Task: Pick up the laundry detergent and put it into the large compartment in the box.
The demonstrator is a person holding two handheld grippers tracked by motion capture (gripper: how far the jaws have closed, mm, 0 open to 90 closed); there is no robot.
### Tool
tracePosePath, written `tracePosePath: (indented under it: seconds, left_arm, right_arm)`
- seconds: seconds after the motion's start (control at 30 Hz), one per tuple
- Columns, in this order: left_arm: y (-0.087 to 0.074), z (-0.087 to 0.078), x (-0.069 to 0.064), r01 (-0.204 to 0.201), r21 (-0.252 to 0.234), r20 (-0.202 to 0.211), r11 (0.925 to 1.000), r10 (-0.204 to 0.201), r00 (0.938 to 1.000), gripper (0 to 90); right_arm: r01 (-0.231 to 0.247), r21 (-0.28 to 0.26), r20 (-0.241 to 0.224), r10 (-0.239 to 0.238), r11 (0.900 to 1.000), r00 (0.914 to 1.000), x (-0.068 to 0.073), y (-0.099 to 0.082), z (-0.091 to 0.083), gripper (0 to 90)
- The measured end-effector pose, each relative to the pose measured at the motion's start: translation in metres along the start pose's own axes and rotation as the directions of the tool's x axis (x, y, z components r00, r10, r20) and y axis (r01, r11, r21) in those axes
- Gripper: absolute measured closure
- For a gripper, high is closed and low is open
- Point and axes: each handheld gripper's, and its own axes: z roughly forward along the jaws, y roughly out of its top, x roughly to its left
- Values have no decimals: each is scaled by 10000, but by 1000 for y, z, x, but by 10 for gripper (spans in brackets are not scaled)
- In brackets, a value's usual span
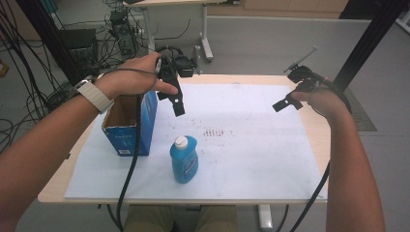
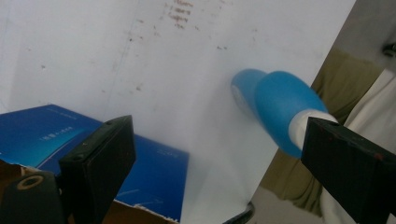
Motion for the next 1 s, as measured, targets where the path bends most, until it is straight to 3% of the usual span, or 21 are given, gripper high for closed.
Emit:
tracePosePath:
  seconds: [0.1, 0.13, 0.17, 0.3, 0.33, 0.53, 0.57, 0.67, 0.7, 0.77, 0.8, 0.83, 0.9, 0.93, 1.0]
  left_arm:
    - [-4, -3, 2, 580, -161, 185, 9982, -577, 9982, 97]
    - [-4, -3, 2, 580, -161, 185, 9982, -577, 9982, 92]
    - [-6, -4, 1, 1015, -244, 200, 9945, -1010, 9947, 91]
    - [-8, -5, -5, 1755, -200, 28, 9843, -1754, 9845, 89]
    - [-8, -5, -5, 1755, -200, 28, 9843, -1754, 9845, 90]
    - [-13, -10, -15, 2884, -273, -13, 9571, -2886, 9575, 86]
    - [-13, -10, -15, 2884, -273, -13, 9571, -2886, 9575, 87]
    - [-15, -13, -25, 3259, -302, -50, 9449, -3262, 9453, 87]
    - [-15, -13, -25, 3259, -302, -50, 9449, -3262, 9453, 87]
    - [-15, -13, -29, 3538, -229, 34, 9350, -3538, 9353, 87]
    - [-15, -13, -29, 3538, -229, 34, 9350, -3538, 9353, 88]
    - [-15, -12, -31, 3707, -179, 75, 9286, -3706, 9288, 88]
    - [-16, -11, -32, 3883, -105, 175, 9215, -3881, 9215, 89]
    - [-16, -11, -32, 3883, -105, 175, 9215, -3881, 9215, 93]
    - [-15, -12, -38, 4061, -22, 79, 9138, -4061, 9138, 92]
  right_arm:
    - [27, -21, -10, -27, 10000, 10000, 1, 0, 0, 62]
    - [46, -39, -24, -46, 10000, 10000, 1, 0, 1, 62]
    - [60, -33, -15, -60, 10000, 10000, 2, 0, 1, 62]
    - [86, -51, -22, -86, 10000, 10000, 3, -1, 1, 62]
    - [86, -51, -22, -86, 10000, 10000, 3, -1, 1, 62]
    - [79, -106, 12, -79, 9999, 10000, 4, -5, 0, 62]
    - [107, -117, 12, -107, 9999, 9999, 4, -5, 0, 62]
    - [196, -109, 13, -196, 9997, 9998, 6, -5, -1, 62]
    - [221, -126, 8, -221, 9997, 9998, 7, -5, -2, 62]
    - [242, -121, 9, -242, 9996, 9997, 8, -5, -2, 62]
    - [242, -121, 9, -242, 9996, 9997, 8, -5, -2, 62]
    - [284, -131, 16, -284, 9995, 9996, 10, -5, -3, 62]
    - [326, -167, 9, -326, 9993, 9995, 11, -5, -3, 62]
    - [326, -167, 9, -326, 9993, 9995, 11, -5, -3, 62]
    - [435, -213, 13, -435, 9988, 9991, 14, -6, -4, 62]
